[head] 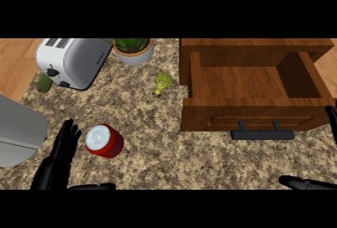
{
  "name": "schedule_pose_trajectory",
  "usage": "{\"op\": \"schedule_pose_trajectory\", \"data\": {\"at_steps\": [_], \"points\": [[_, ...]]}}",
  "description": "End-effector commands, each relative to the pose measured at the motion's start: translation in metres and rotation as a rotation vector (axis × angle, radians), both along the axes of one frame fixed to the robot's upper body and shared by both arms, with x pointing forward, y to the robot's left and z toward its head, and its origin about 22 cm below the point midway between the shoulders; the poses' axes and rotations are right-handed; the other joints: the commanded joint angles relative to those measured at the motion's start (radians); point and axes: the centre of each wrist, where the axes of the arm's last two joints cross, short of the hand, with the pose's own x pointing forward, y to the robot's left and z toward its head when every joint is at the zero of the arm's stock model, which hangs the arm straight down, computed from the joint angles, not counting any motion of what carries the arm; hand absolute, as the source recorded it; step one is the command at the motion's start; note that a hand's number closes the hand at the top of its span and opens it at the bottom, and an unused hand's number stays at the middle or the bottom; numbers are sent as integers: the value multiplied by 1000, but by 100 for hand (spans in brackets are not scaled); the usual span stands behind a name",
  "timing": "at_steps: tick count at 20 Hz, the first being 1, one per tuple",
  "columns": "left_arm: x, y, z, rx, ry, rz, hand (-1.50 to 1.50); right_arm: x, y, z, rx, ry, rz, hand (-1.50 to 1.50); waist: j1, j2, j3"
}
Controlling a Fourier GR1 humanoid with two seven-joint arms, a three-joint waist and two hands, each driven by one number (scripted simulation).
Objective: Pick up the can, place it into the drawer and close the drawer
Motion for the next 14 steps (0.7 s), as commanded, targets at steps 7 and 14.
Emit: {"op": "schedule_pose_trajectory", "data": {"at_steps": [7, 14], "points": [[9, 27, -56, 7, 37, 81, -150, -2, -10, 5, -11, 8, -16, -150, -1, 0, 0], [24, 8, -73, 1, 74, 66, -150, -6, -25, 22, -6, -11, 4, -150, -1, 0, 0]]}}
